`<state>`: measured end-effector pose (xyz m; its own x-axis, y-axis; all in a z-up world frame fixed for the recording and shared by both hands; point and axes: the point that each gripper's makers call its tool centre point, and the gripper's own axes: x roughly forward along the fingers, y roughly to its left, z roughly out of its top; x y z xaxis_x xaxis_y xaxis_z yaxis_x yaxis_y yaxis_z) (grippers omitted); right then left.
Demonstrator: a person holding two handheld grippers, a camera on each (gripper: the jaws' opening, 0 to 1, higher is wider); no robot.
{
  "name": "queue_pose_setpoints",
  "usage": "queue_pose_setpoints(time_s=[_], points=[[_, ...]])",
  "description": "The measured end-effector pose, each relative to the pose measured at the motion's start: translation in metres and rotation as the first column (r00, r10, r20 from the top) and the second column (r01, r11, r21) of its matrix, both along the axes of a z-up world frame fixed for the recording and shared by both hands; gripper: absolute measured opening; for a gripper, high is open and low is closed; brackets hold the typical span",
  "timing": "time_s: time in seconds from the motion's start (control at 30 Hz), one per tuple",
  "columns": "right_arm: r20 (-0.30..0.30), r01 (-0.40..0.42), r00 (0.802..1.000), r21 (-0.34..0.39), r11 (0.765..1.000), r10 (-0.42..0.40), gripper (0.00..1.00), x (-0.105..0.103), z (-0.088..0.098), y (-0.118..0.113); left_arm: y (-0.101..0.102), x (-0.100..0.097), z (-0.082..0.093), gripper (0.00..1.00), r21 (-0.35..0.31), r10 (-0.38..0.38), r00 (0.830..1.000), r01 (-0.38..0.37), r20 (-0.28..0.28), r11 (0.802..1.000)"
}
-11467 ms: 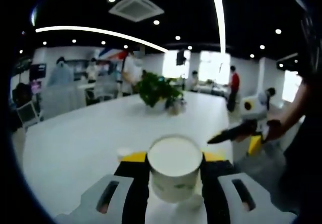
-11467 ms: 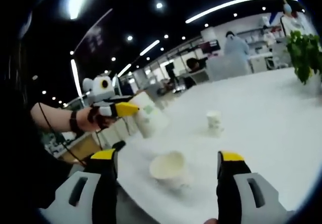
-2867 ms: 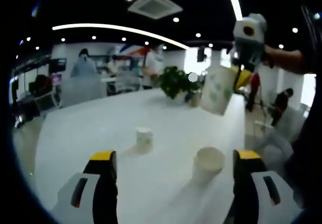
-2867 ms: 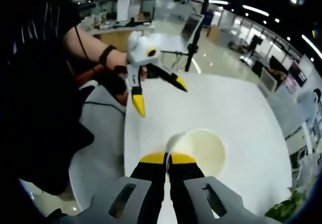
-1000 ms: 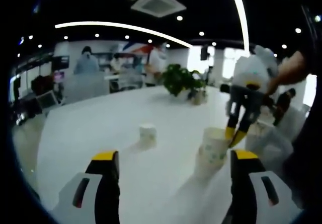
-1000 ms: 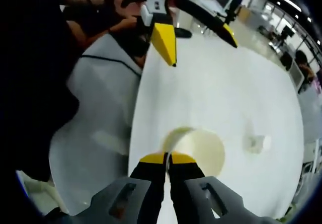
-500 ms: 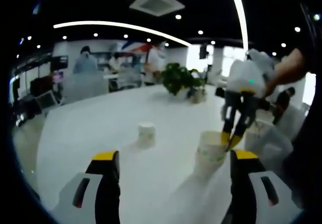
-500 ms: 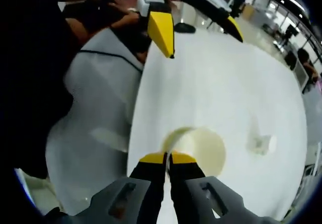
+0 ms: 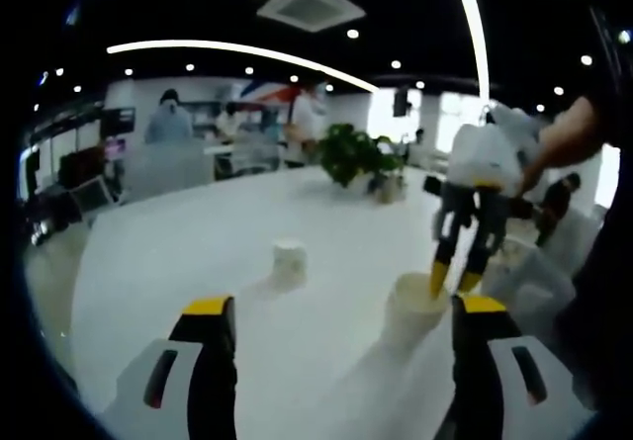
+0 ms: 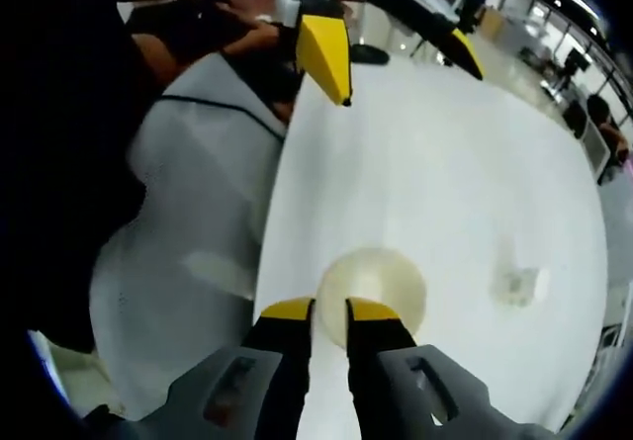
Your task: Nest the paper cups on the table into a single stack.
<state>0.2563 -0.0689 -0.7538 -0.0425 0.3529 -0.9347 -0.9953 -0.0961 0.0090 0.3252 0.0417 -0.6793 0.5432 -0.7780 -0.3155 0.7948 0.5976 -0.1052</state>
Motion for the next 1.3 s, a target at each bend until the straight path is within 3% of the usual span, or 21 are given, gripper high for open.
queue_pose_setpoints(time_s=[0.33,0.7,0.87,1.3], points=[[-0.008,0.006,1.0,-0.002,1.0,-0.006,0.1,-0.002,-0.01,-0.002,0.001,-0.001,-0.003,0.88,-0.001,0.005,1.0,-0.005,-0.008,1.0],[0.005,0.032,0.999,0.035,0.999,-0.032,0.11,0.002,0.0,-0.002,0.002,0.001,-0.001,0.88,-0.004,0.012,1.0,-0.012,-0.008,1.0],[0.016,0.024,1.0,0.061,0.998,-0.025,0.15,0.001,0.004,-0.002,0.002,-0.001,-0.002,0.88,0.0,0.007,1.0,-0.007,-0.01,1.0],[-0.007,0.091,0.996,0.155,0.984,-0.091,0.26,-0.002,0.017,-0.001,0.006,0.0,-0.002,0.88,0.002,0.017,1.0,-0.017,-0.01,1.0]])
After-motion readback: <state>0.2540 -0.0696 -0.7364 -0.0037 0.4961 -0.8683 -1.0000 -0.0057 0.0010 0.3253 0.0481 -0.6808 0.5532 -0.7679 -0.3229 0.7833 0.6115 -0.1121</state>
